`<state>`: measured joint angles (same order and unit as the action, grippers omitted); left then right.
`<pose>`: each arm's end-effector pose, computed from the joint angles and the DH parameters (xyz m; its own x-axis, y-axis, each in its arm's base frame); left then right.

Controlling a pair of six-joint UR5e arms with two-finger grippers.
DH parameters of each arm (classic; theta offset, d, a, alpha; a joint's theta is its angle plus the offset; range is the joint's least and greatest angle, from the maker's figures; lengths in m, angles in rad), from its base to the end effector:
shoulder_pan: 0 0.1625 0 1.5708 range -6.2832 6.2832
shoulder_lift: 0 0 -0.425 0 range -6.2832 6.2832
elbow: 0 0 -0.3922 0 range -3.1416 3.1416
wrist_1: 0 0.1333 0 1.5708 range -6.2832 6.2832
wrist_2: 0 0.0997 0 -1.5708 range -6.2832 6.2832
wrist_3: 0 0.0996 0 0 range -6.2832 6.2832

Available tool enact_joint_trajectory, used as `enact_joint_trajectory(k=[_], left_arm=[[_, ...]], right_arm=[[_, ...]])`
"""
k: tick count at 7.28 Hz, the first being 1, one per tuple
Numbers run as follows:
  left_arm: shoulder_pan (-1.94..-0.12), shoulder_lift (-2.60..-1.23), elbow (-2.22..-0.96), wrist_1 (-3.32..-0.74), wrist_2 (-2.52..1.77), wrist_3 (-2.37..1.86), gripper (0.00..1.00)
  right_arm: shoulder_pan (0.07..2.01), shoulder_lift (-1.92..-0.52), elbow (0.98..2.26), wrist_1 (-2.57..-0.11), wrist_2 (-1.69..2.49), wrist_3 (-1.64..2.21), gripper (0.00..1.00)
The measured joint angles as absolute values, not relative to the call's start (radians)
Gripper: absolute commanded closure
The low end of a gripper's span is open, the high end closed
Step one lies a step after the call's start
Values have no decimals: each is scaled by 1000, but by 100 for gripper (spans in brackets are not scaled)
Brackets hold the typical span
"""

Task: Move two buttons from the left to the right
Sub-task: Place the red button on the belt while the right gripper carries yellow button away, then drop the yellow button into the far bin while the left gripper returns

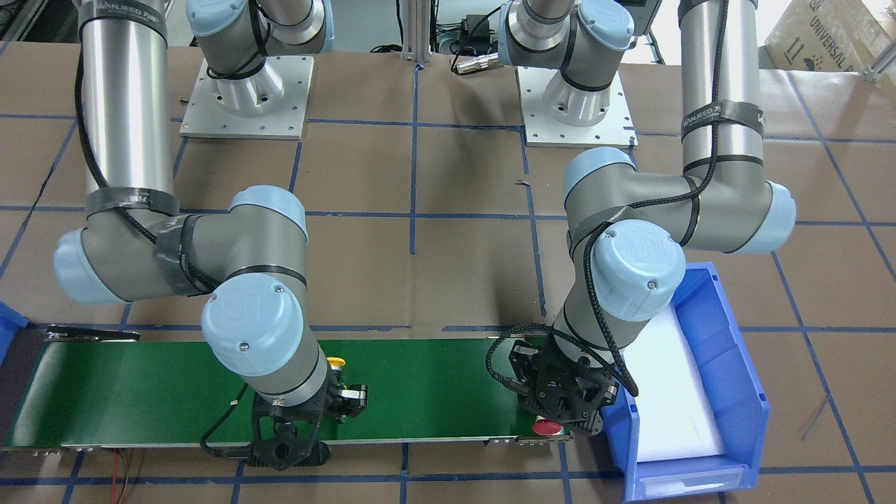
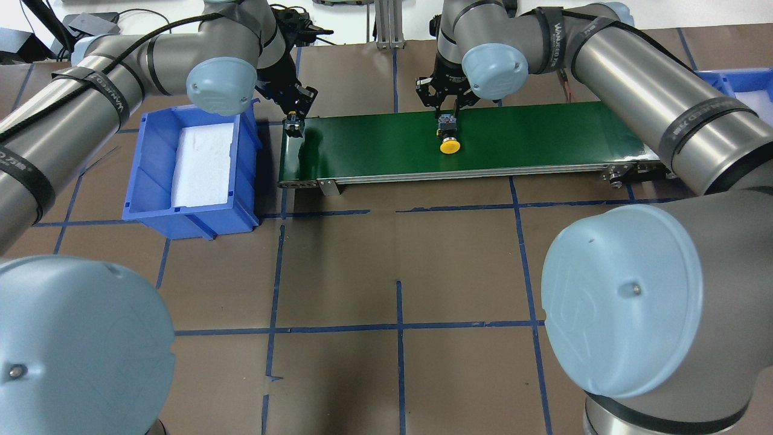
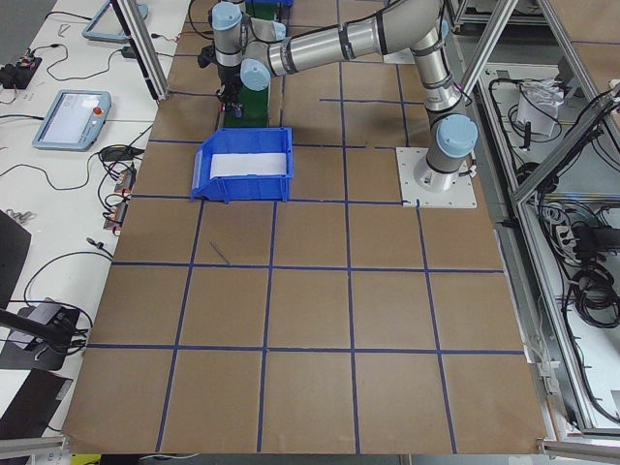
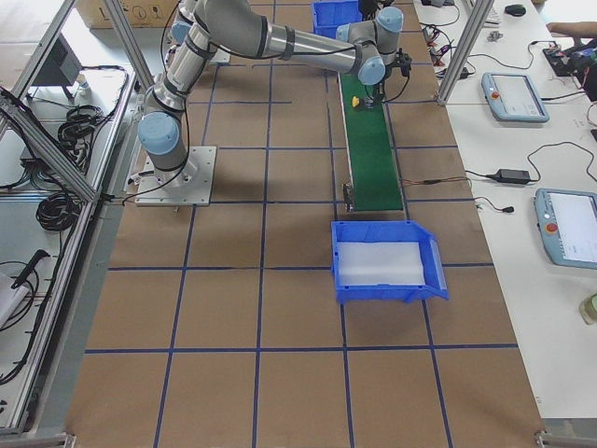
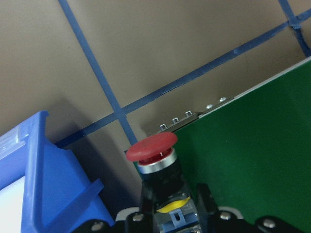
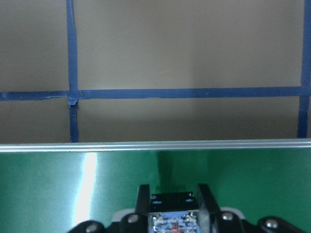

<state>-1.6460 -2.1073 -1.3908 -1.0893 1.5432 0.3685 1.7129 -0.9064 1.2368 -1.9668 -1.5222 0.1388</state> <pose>-0.1880 -0.6839 0.3046 -0.9028 0.4297 -0.0194 0.4285 0.8947 -0.1262 0.2414 -0.7120 0.2771 -0.9983 -0.0066 -0.0571 -0.0032 0.9983 -0.0582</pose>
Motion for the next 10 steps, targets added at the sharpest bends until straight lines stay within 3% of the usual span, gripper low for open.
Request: enact_joint_trajectory(k=[1,2,3,4,10], left_arm=[[-1652,-2108,-1395,-1089,1535,353,68],[-1655,-2108,-1399,-1090,1533,342,41],[-1657,-2108,-1402,-1093,1533,329,25],[-1658,-2107,-1403,-1098,1535,320,3],[-1608,-2066,-1349,-1218,1546,336,0]], right_arm=[[1676,-929,1237,-1926,-1519,77,93],[1628,-957,1238,-1877,-1518,-4,93],[1568,-988,1242,-1828,-1517,-106,93],[1508,-1011,1247,-1794,-1518,-204,93],[1158,-1082,1241,-1724,-1566,-705,93]])
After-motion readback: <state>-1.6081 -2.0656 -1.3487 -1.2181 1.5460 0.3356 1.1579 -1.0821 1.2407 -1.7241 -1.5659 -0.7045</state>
